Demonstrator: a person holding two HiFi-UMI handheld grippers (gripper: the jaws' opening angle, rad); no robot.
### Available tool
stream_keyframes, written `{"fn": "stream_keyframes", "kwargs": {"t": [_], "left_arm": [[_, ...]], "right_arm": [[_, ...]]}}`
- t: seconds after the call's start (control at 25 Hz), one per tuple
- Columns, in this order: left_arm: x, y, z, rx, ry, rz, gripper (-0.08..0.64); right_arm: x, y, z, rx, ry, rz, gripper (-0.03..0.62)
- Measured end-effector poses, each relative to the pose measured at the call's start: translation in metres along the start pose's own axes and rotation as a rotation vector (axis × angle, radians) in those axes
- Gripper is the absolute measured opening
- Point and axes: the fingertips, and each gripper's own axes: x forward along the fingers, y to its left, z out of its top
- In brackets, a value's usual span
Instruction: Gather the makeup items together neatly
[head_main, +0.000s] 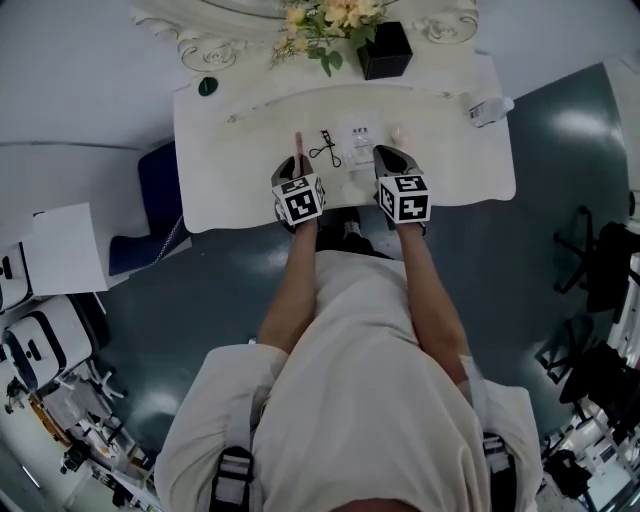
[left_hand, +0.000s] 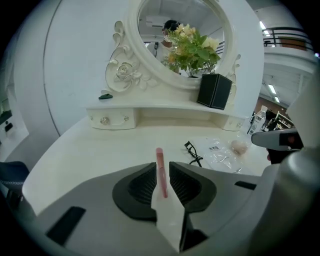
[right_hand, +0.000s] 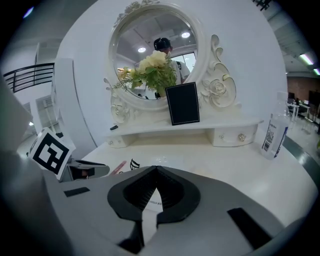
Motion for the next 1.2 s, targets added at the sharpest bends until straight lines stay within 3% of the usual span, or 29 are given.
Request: {"fn": "stream_keyframes", "kwargs": {"t": [0.2, 0.4, 0.8, 1.2], "left_arm": [[-0.019, -0.022, 0.018, 0.136, -0.11, -0.129, 0.087], [-0.041, -0.035, 0.019, 0.203, -0.156, -0.244, 0.087], [-0.122, -0.002, 0.006, 0.269, -0.169, -0.378, 0.084], [-0.182, 0.031, -0.026, 0.237, -0.213, -0.422, 0.06]], "right_arm": [[-0.007, -0.005, -0.013, 0.038, 0.01, -0.045, 0.04], [-0.031, 0.0, -0.029, 0.095, 0.006, -0.112, 0.04], [-0.095, 0.053, -0.053, 0.198, -0.067, -0.231, 0.04], [-0.138, 0.109, -0.086, 0.198, -0.095, -0.269, 0.04]]}}
